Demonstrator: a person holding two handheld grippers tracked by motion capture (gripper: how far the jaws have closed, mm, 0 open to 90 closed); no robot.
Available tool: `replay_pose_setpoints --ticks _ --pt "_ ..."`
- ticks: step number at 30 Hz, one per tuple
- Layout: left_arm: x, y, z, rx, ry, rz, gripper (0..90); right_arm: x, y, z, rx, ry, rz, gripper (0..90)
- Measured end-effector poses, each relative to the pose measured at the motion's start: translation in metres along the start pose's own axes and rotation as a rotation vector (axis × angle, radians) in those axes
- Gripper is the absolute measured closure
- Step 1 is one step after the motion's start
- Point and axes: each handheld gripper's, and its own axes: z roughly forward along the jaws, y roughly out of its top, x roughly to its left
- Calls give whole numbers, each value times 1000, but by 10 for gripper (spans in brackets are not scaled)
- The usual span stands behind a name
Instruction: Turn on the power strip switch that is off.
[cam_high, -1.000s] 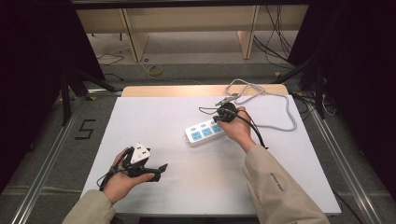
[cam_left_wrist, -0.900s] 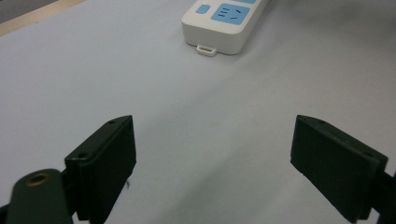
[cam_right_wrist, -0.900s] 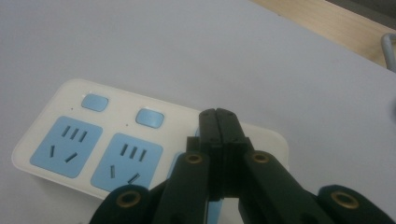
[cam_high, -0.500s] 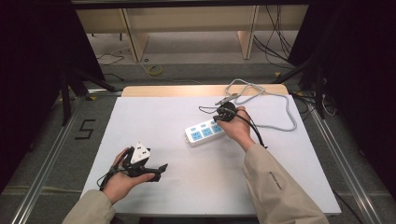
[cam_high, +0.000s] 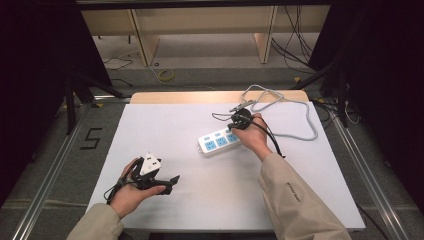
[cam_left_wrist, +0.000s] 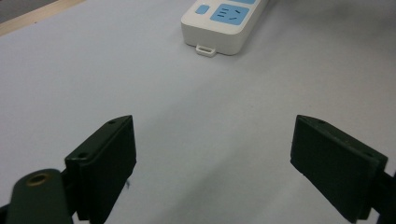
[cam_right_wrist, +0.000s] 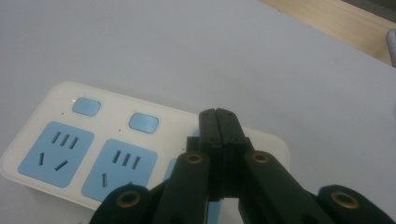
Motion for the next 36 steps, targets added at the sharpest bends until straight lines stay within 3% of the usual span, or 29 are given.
replay_pose_setpoints --ticks 36 --pt "0 1 1 -1 -6 0 140 4 7 10 42 1 -9 900"
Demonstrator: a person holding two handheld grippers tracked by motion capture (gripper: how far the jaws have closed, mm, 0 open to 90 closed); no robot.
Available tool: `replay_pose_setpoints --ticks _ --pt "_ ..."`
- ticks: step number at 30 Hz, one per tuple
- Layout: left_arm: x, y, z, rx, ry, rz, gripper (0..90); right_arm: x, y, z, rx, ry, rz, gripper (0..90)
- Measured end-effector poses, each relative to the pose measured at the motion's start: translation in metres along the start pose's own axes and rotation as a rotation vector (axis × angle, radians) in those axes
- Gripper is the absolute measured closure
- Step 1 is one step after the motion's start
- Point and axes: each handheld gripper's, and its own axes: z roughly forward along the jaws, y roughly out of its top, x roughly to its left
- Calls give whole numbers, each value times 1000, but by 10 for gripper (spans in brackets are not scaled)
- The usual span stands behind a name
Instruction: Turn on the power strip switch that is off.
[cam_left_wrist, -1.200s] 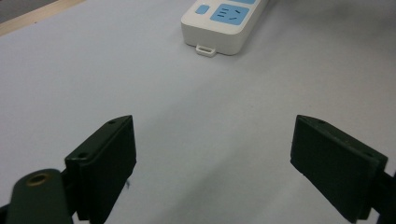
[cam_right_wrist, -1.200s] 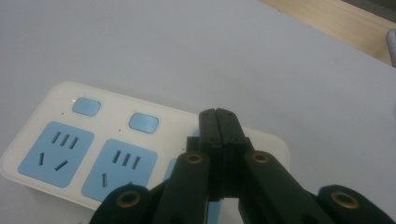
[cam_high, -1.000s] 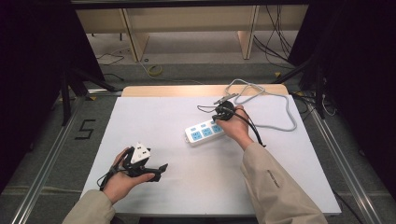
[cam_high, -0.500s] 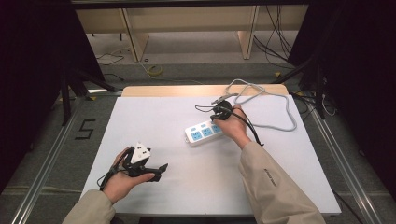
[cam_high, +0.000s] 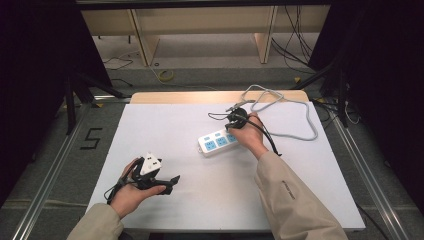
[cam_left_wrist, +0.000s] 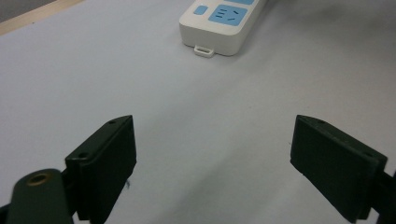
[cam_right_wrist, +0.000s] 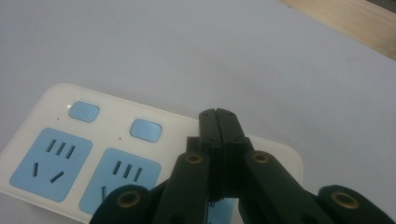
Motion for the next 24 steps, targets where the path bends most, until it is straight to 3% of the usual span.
replay_pose_setpoints --ticks 24 --pt "0 0 0 -2 -1 3 140 0 2 2 29 -13 0 900"
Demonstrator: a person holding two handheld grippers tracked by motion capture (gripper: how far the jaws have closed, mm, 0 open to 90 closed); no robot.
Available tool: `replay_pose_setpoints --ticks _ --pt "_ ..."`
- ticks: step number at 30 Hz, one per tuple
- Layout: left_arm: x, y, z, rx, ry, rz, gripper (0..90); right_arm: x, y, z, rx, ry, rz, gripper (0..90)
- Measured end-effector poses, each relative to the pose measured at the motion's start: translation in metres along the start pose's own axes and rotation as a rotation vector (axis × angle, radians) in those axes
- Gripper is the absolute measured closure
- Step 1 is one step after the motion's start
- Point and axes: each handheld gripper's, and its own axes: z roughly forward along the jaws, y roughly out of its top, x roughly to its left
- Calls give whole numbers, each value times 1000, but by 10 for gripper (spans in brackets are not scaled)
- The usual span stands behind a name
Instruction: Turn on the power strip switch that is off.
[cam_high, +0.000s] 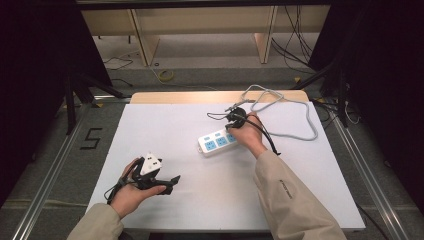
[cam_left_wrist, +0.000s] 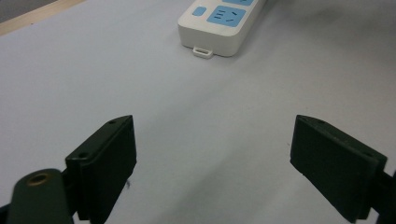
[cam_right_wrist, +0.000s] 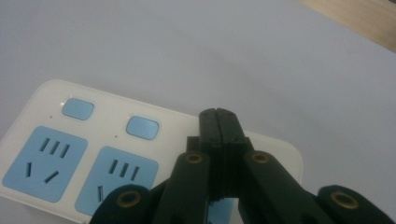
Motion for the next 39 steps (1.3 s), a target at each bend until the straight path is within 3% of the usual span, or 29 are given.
replay_pose_setpoints --ticks 39 --pt "-1 0 0 -1 -5 -8 141 2 2 3 21 -23 8 900"
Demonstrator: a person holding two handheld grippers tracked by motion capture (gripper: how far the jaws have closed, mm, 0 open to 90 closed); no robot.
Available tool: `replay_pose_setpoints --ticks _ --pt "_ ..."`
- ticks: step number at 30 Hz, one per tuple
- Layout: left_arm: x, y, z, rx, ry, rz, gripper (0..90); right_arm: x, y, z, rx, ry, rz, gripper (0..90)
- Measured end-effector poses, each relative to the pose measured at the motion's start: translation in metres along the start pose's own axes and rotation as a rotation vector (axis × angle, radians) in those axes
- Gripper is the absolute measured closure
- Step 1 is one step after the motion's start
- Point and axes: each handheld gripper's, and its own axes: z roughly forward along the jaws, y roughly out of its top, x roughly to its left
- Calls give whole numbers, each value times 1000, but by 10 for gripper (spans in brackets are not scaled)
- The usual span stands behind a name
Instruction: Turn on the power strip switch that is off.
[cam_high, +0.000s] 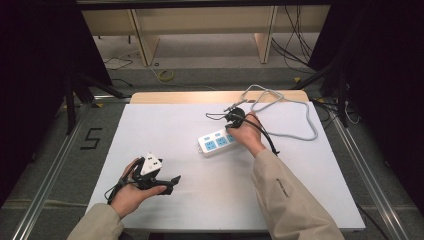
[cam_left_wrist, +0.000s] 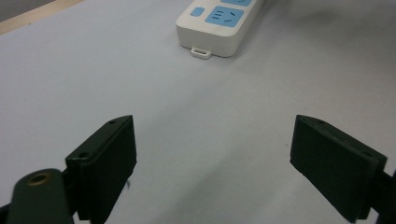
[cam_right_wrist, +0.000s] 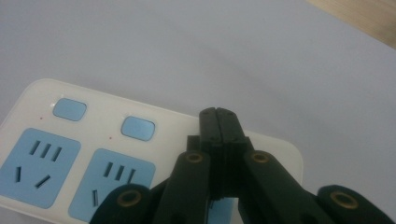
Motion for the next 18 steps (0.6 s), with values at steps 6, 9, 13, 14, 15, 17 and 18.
replay_pose_setpoints --ticks 6,9,13,14,15,17,18 --pt "0 0 0 2 0 2 141 0 0 0 0 0 1 900" --pt "0 0 0 1 0 0 141 -1 -1 0 -4 5 12 900" --pt "0 0 0 2 0 -2 141 -1 -1 0 -9 8 17 900" --pt "0 0 0 2 0 -1 141 -1 -1 0 -10 6 15 900" --pt "0 0 0 2 0 0 141 0 -1 -1 -9 3 13 900" --pt "0 0 0 0 0 0 141 0 -1 -1 -9 1 13 900" --pt "0 0 0 1 0 -1 142 0 -1 -1 -8 0 13 900"
